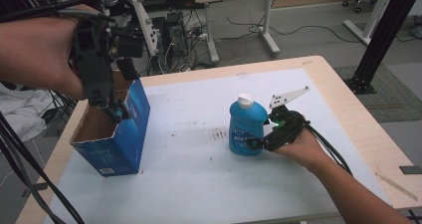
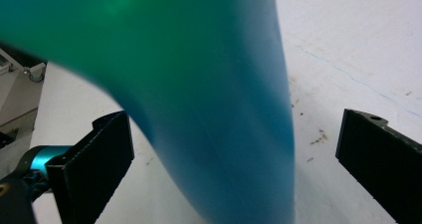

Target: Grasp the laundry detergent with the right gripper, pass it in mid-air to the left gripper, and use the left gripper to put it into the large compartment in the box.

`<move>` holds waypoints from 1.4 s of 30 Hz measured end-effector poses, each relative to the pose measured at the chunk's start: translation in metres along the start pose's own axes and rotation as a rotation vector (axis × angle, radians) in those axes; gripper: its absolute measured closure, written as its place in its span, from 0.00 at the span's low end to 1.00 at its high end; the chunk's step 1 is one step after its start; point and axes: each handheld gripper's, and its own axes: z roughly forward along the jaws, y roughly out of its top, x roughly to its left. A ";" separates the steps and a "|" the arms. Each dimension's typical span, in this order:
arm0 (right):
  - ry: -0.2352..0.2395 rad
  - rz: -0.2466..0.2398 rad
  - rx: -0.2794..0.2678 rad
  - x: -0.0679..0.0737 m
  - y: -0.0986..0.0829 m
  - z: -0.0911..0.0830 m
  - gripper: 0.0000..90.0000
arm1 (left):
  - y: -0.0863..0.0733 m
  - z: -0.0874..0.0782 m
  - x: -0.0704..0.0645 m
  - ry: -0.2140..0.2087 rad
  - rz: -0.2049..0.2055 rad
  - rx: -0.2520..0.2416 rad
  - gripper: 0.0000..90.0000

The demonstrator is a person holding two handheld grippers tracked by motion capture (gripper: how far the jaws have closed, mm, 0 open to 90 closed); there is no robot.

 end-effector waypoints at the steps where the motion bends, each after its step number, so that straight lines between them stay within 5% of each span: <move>1: 0.001 -0.005 -0.003 0.000 0.000 0.002 0.01 | -0.001 0.000 0.000 0.000 -0.001 0.003 0.02; 12: -0.031 -0.025 -0.042 0.004 0.004 0.011 0.01 | -0.006 -0.001 -0.001 0.006 -0.009 0.002 0.02; 19: -0.037 -0.039 -0.050 0.004 0.002 0.010 0.15 | -0.005 0.000 -0.001 0.008 -0.008 0.002 0.02; 42: 0.002 -0.080 -0.087 0.007 0.001 0.009 0.33 | -0.003 -0.001 0.000 0.009 -0.004 0.005 0.02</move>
